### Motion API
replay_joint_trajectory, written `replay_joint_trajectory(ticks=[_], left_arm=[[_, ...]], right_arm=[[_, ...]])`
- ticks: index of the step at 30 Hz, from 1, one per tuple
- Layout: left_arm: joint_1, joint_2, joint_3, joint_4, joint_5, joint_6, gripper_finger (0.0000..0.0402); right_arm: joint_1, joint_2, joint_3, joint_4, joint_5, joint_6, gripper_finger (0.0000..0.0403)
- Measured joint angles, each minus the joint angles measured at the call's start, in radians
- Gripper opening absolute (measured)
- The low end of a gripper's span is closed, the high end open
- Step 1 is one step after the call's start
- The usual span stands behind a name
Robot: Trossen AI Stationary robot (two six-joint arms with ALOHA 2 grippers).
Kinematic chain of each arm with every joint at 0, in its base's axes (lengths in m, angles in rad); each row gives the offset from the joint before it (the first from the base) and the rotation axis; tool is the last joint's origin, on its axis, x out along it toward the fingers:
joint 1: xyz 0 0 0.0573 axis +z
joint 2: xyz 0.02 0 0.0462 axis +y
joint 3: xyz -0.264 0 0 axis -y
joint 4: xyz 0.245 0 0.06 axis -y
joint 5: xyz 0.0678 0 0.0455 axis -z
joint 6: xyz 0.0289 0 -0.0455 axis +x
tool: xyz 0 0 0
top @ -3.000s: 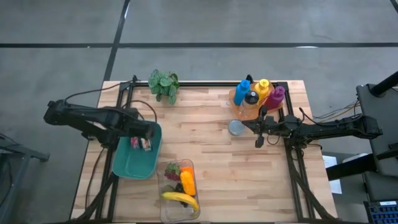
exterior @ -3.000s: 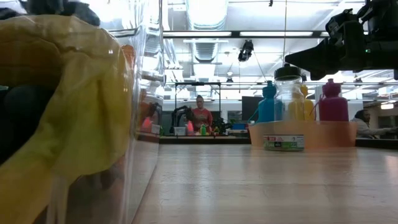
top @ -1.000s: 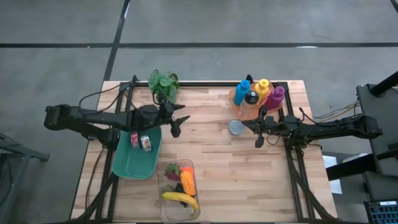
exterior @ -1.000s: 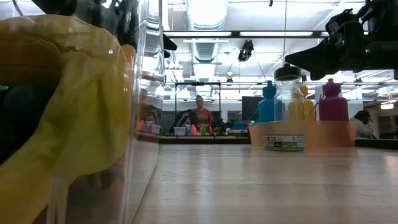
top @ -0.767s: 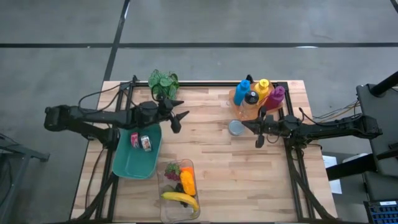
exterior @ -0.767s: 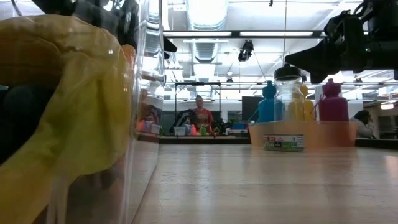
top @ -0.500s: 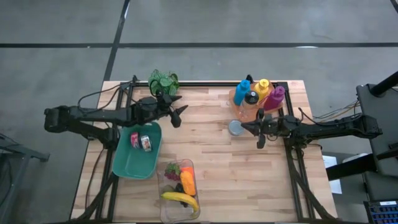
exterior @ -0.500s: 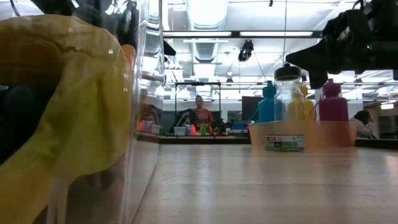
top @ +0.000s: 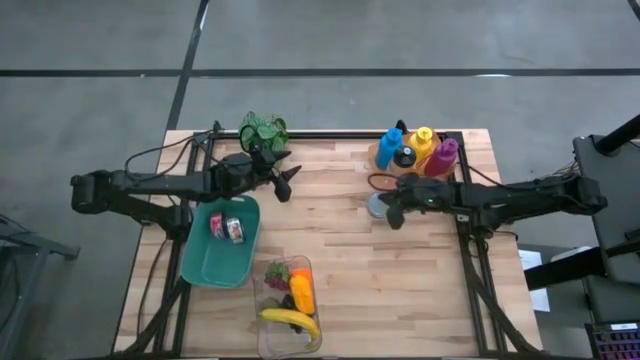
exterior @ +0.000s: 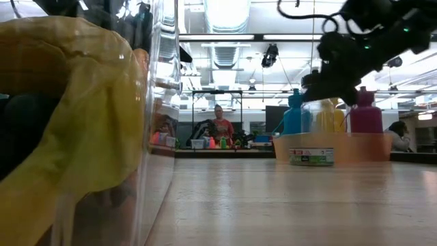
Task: Pick & Place Food Item
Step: Put the green tuna can into the blue bin
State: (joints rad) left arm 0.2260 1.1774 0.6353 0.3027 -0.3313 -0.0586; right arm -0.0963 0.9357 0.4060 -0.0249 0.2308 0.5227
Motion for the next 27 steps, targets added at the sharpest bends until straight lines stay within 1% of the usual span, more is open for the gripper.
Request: replay_joint_trajectory(ticks=[3, 8, 11, 15, 20, 24, 27], left_arm=[[0.000, 0.000, 0.000, 0.000, 0.000, -0.001, 0.0259], [0.000, 0.000, -0.001, -0.013, 0.004, -0.016, 0.0259], [0.000, 0.000, -0.001, -0.027, 0.011, -0.020, 0.0259], [0.000, 0.000, -0.002, -0.033, 0.011, -0.020, 0.0259], [0.000, 0.000, -0.002, -0.039, 0.011, -0.021, 0.0259], [0.000, 0.000, -0.002, -0.049, 0.011, -0.021, 0.0259], [0.000, 0.000, -0.002, -0.049, 0.011, -0.021, 0.0259]], right_arm=[[-0.004, 0.091, 0.058, -0.017, -0.022, -0.002, 0.0012], [-0.023, 0.249, 0.120, -0.132, -0.025, 0.071, 0.0012], [-0.023, 0.329, 0.141, -0.137, -0.035, 0.095, 0.0012], [-0.035, 0.416, 0.164, -0.136, -0.105, 0.113, 0.0012], [-0.057, 0.502, 0.187, -0.107, -0.142, 0.126, 0.0012], [-0.073, 0.567, 0.206, -0.027, -0.193, 0.105, 0.0012], [-0.079, 0.622, 0.236, 0.028, -0.211, 0.074, 0.0012]])
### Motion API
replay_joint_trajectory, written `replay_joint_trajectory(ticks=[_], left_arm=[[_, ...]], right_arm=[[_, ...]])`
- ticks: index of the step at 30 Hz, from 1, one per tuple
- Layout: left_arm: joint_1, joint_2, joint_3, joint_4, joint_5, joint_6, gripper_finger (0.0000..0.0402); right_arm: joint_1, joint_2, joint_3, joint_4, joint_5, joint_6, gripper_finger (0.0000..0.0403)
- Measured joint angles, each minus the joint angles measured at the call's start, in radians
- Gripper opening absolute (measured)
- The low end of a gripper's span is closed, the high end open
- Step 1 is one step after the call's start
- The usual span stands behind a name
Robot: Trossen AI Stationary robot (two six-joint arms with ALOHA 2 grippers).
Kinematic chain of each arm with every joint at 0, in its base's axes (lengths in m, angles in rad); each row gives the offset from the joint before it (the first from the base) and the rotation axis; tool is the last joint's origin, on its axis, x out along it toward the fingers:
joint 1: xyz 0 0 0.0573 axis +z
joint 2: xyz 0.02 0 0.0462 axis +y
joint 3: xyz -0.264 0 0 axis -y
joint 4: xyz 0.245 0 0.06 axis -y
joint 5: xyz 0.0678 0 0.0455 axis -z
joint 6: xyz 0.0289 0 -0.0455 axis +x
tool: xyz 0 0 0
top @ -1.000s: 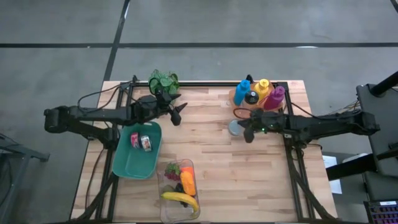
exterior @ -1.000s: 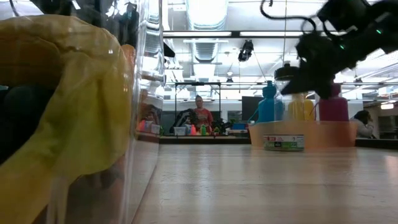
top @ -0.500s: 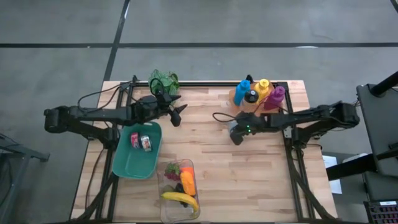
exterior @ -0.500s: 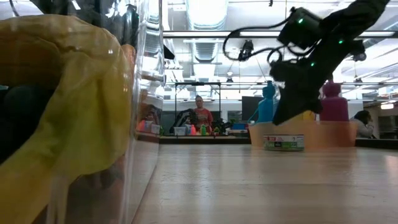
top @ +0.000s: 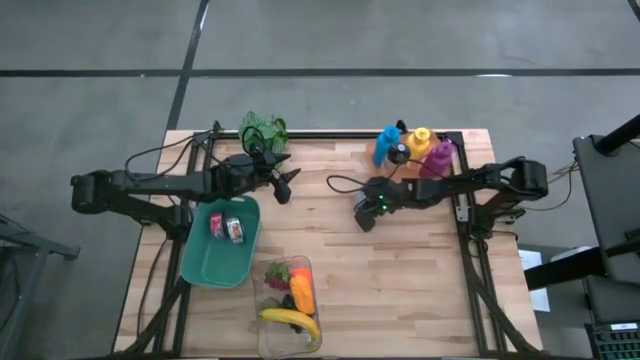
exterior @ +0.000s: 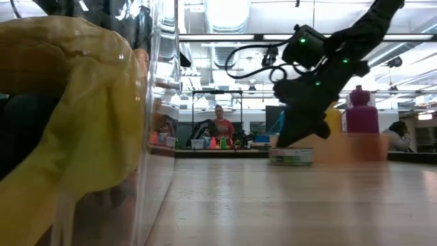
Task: Pick & Place Food Item
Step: Put the green tuna can into the blue bin
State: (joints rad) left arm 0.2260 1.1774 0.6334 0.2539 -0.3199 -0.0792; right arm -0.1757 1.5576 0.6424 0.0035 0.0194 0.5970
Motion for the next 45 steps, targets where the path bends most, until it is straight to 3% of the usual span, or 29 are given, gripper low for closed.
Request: replay_joint_trajectory(ticks=[4, 13, 29, 45], left_arm=[[0.000, 0.000, 0.000, -0.007, 0.000, 0.000, 0.0259], [0.000, 0.000, 0.000, -0.026, 0.000, -0.007, 0.0259], [0.000, 0.000, -0.001, -0.080, 0.000, -0.006, 0.0259], [0.000, 0.000, -0.002, -0.104, 0.000, -0.006, 0.0259]], right_arm=[[-0.003, 0.087, 0.071, 0.007, -0.025, -0.039, 0.0012], [-0.003, 0.298, 0.293, 0.011, -0.201, -0.166, 0.0012], [-0.020, 0.533, 0.572, -0.002, -0.423, -0.268, 0.0012], [-0.079, 0.537, 0.610, 0.052, -0.414, -0.318, 0.0012]])
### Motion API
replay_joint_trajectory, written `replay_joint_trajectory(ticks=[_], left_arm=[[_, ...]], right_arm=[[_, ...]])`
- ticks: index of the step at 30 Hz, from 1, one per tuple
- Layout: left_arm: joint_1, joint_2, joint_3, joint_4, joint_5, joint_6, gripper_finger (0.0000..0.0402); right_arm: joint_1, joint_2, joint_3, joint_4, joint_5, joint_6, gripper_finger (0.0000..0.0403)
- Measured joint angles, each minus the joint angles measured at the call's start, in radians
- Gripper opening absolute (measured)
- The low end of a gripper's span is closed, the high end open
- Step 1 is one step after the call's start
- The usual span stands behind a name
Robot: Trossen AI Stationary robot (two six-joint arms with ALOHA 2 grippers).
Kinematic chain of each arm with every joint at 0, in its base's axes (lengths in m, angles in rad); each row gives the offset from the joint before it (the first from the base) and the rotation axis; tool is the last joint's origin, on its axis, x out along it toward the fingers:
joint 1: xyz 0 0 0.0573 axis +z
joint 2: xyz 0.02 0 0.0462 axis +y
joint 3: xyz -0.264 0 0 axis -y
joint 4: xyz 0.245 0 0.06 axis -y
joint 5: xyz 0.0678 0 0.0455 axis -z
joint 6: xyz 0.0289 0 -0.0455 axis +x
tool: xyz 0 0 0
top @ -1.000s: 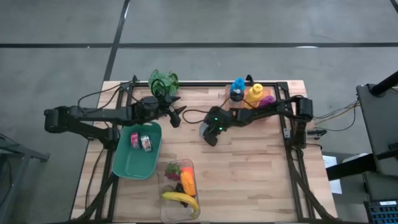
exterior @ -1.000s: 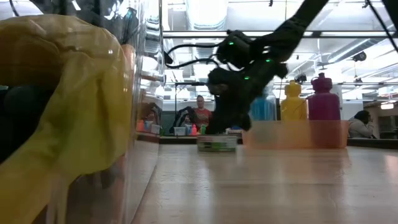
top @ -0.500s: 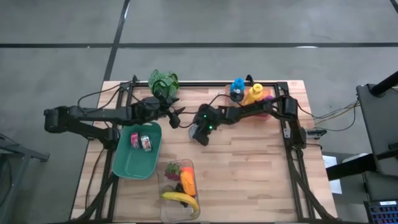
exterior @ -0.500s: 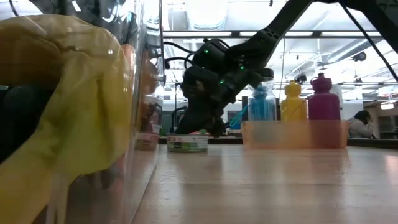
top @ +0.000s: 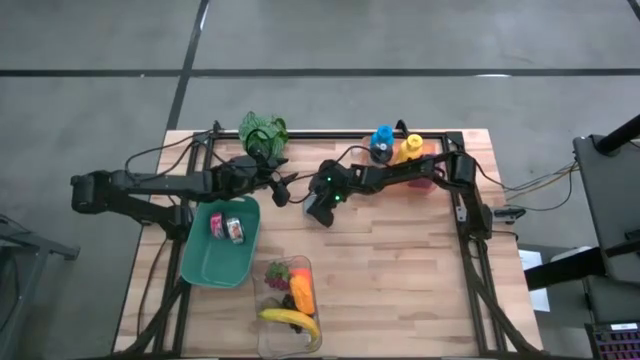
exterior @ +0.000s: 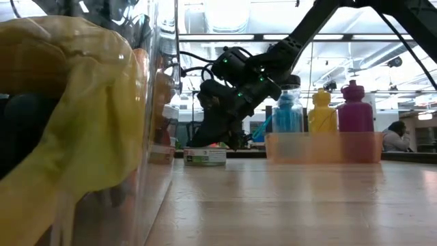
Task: Pick & Place Food Item
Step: Put the green tuna can into the blue bin
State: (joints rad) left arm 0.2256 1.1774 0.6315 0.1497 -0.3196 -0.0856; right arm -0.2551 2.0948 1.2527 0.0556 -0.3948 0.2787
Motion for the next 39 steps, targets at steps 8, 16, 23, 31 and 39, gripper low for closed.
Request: replay_joint_trajectory(ticks=[8, 16, 23, 31, 39], left_arm=[[0.000, 0.000, 0.000, -0.001, 0.000, -0.024, 0.0259], [0.000, 0.000, 0.000, -0.005, 0.003, -0.046, 0.0259], [0.000, 0.001, 0.000, -0.021, 0.051, -0.046, 0.0259], [0.000, 0.001, 0.000, -0.054, 0.066, -0.054, 0.0259], [0.000, 0.001, 0.000, -0.060, 0.078, -0.057, 0.0259]], right_arm=[[0.002, -0.069, 0.042, 0.000, -0.107, -0.100, 0.0012], [0.010, -0.167, 0.041, -0.027, -0.114, -0.178, 0.0012], [0.011, -0.204, 0.012, -0.121, -0.062, -0.185, 0.0012], [0.013, -0.209, -0.075, -0.120, -0.040, -0.124, 0.0012], [0.013, -0.273, -0.206, -0.115, 0.046, -0.052, 0.0012]])
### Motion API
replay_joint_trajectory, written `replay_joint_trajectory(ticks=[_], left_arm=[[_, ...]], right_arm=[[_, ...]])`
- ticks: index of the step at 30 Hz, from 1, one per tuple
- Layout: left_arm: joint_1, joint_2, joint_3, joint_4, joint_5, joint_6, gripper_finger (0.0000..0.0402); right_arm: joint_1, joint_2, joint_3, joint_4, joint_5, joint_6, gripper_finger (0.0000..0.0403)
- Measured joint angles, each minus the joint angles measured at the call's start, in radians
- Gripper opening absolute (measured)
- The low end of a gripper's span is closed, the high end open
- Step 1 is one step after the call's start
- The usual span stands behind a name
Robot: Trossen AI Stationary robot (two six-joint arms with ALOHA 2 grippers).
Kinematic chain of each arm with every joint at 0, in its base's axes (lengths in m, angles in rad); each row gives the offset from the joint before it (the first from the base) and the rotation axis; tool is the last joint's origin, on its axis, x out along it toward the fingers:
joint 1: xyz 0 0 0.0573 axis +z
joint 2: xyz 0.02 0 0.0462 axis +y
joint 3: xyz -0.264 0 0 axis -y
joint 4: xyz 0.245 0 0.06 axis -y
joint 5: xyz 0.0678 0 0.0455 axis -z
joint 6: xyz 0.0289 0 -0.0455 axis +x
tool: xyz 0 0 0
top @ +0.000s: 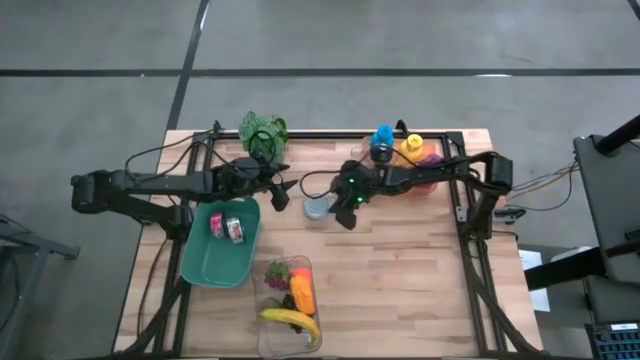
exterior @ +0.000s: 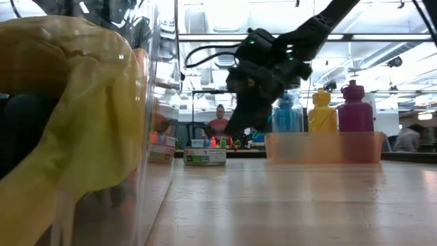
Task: Pick & Place Food Item
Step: Put the green tuna can into the blue bin
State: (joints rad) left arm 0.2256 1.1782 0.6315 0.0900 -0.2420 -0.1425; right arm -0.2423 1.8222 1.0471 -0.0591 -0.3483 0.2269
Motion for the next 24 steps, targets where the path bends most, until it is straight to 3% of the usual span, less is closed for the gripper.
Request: replay_joint_trajectory(ticks=[8, 14, 19, 24], left_arm=[[0.000, 0.000, 0.000, -0.002, 0.000, 0.001, 0.0259], [0.000, 0.000, 0.000, -0.031, 0.011, -0.015, 0.0259], [0.000, 0.000, 0.000, -0.030, 0.060, -0.023, 0.0259], [0.000, 0.000, 0.000, 0.010, 0.059, -0.023, 0.0259]], right_arm=[[0.007, -0.192, -0.255, 0.288, 0.042, 0.054, 0.0012], [0.006, -0.316, -0.437, 0.463, 0.161, 0.115, 0.0012], [0.007, -0.341, -0.489, 0.529, 0.172, 0.150, 0.0012], [0.010, -0.287, -0.468, 0.565, 0.170, 0.159, 0.0012]])
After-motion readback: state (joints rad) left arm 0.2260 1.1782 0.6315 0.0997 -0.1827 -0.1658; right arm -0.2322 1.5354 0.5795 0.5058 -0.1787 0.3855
